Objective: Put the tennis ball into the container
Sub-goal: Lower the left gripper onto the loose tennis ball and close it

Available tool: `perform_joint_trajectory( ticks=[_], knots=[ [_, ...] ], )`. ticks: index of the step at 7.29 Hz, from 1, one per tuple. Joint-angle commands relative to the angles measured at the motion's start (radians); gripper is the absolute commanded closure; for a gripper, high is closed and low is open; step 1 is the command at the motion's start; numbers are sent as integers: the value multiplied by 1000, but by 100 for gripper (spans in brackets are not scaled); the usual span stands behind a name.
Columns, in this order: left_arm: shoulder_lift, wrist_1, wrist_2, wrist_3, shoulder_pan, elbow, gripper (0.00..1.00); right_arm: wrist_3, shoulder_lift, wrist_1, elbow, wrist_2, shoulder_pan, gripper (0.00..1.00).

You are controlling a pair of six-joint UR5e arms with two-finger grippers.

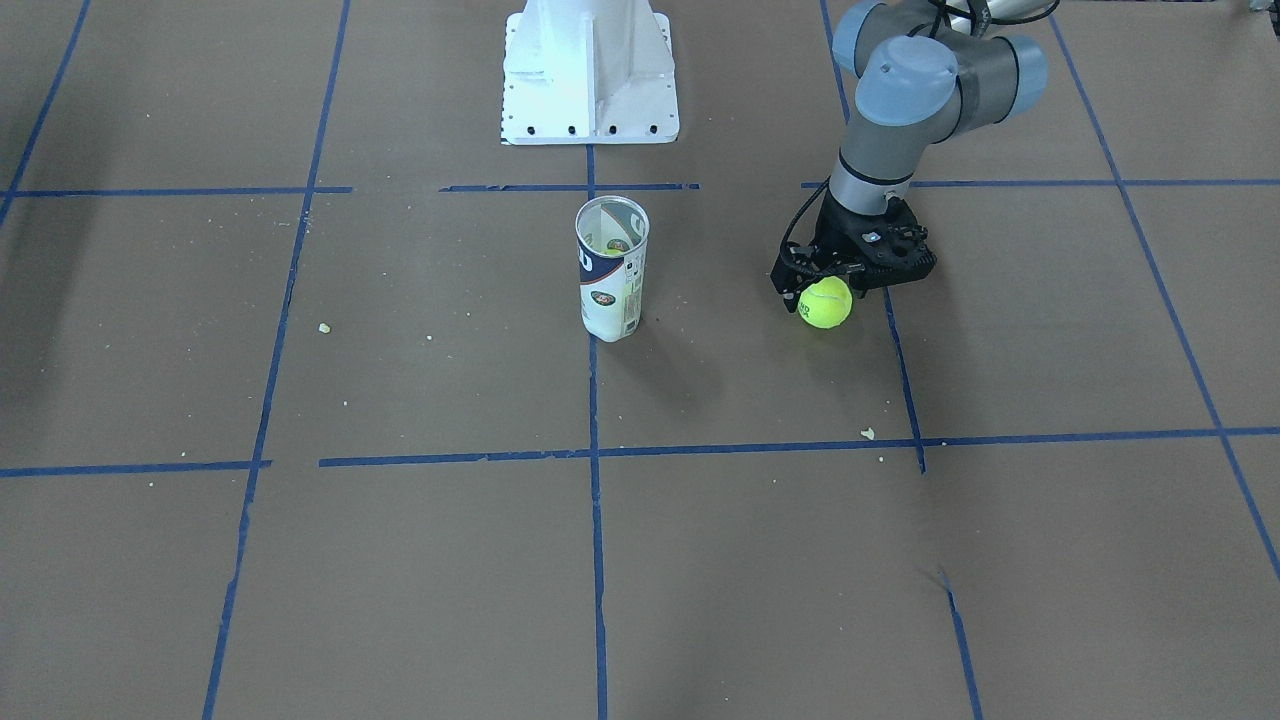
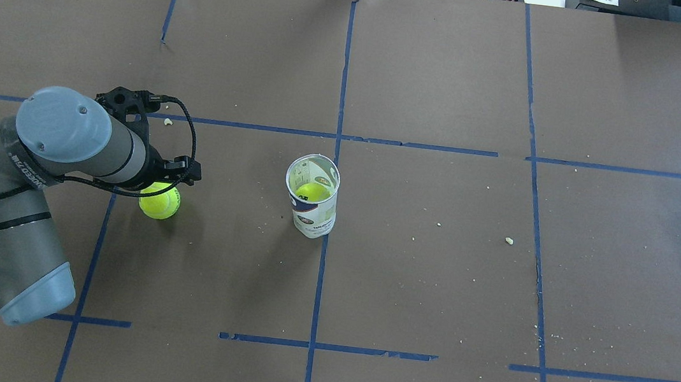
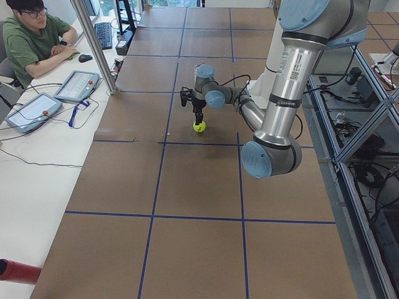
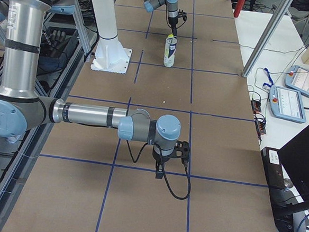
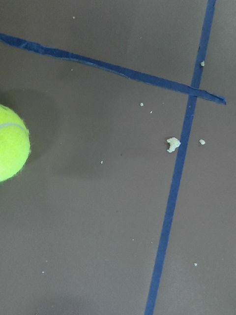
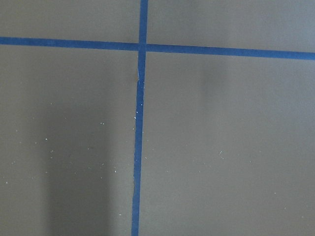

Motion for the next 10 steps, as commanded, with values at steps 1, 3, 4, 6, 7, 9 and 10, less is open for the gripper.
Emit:
perform_joint_trajectory(
  ticks=[1,3,4,6,7,9,10],
  knots=[
    [24,-41,8,-5,10,24,0,0,1,0,0,0,0,0],
    [24,-68,7,-4,24,49,0,0,1,0,0,0,0,0],
    [24,-73,7,0,30,59,0,0,1,0,0,0,0,0],
    [24,-75,7,1,33,61,0,0,-1,0,0,0,0,0],
    [24,-75,5,4,38,69,0,0,-1,0,2,0,0,0],
    [24,-75,2,4,39,70,0,0,-1,0,0,0,0,0],
    [24,-75,1,4,39,70,1,0,1,0,0,0,0,0]
  ],
)
